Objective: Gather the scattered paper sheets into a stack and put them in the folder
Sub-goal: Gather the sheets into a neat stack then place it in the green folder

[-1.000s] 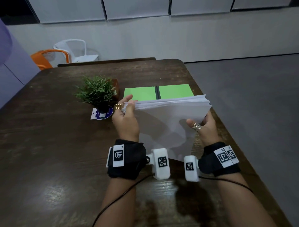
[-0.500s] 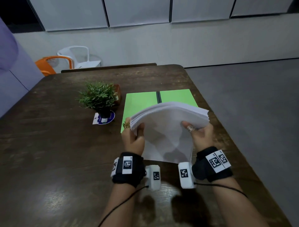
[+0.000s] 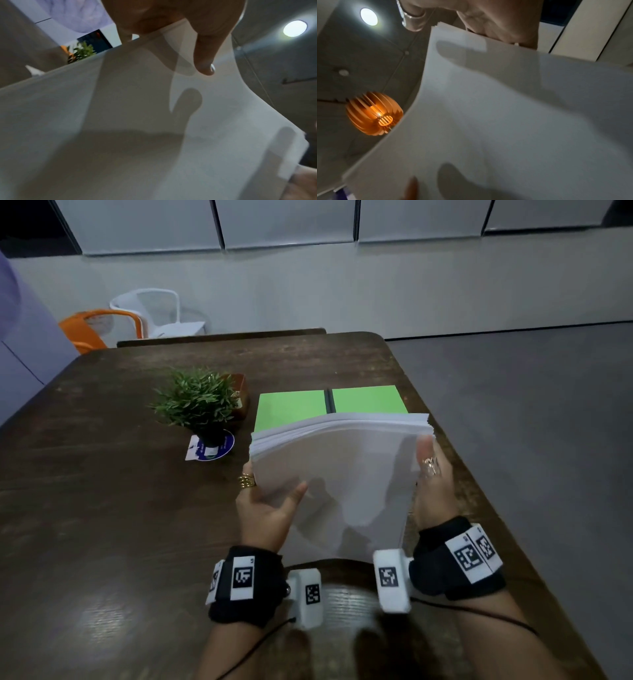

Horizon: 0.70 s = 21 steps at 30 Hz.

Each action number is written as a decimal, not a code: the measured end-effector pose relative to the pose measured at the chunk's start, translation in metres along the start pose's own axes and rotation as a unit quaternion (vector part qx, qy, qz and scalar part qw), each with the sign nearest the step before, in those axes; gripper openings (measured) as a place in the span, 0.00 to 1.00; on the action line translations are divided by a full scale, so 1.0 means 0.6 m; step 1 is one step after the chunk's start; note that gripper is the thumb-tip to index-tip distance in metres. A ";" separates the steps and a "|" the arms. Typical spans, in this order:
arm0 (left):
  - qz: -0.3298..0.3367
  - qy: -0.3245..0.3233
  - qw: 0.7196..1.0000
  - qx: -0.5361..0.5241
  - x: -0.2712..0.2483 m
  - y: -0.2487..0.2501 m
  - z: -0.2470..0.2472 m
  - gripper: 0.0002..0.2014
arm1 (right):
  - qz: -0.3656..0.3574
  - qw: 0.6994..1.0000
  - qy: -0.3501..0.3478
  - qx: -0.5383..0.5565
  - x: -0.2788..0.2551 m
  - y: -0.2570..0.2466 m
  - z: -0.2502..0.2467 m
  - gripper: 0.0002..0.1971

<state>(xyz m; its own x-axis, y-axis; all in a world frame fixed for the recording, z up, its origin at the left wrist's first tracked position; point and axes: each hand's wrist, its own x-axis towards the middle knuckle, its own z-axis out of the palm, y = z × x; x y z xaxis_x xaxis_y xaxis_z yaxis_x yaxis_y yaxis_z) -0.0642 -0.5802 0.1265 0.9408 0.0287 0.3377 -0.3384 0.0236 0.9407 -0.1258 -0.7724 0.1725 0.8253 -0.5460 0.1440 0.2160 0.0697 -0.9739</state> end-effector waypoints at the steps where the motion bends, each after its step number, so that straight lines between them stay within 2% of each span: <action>1: -0.007 -0.003 1.000 -0.012 0.002 -0.003 -0.001 0.29 | 0.002 1.000 0.007 0.011 0.006 -0.012 0.006 0.36; 4: -0.007 -0.007 1.000 -0.019 0.007 -0.008 -0.003 0.27 | 0.012 0.999 0.046 0.022 0.021 -0.044 0.022 0.33; 7: -0.009 -0.007 1.000 -0.028 0.004 -0.011 -0.005 0.26 | 0.005 0.995 0.092 0.038 0.037 -0.050 0.029 0.21; 11: -0.035 -0.014 0.999 -0.025 -0.005 -0.017 -0.017 0.28 | -0.017 0.990 0.141 -0.005 0.047 -0.042 0.035 0.12; 14: -0.050 -0.030 0.998 -0.001 -0.012 -0.021 -0.021 0.22 | -0.015 0.986 0.163 -0.036 0.047 -0.035 0.031 0.07; 17: -0.066 -0.051 0.996 0.013 -0.014 -0.030 -0.026 0.21 | -0.005 0.988 0.149 -0.040 0.046 -0.037 0.026 0.05; 21: -0.066 -0.026 0.997 0.015 -0.015 -0.039 -0.024 0.17 | -0.030 0.992 0.124 -0.015 0.036 -0.044 0.028 0.06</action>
<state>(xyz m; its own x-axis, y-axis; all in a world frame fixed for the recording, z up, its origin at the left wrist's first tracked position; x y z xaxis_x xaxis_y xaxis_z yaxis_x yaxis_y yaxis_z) -0.0654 -0.5669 0.1011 0.9770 -0.0245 0.2119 -0.2121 -0.0052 0.9772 -0.1046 -0.7720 0.2041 0.6570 -0.7373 0.1574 0.2420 0.0084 -0.9703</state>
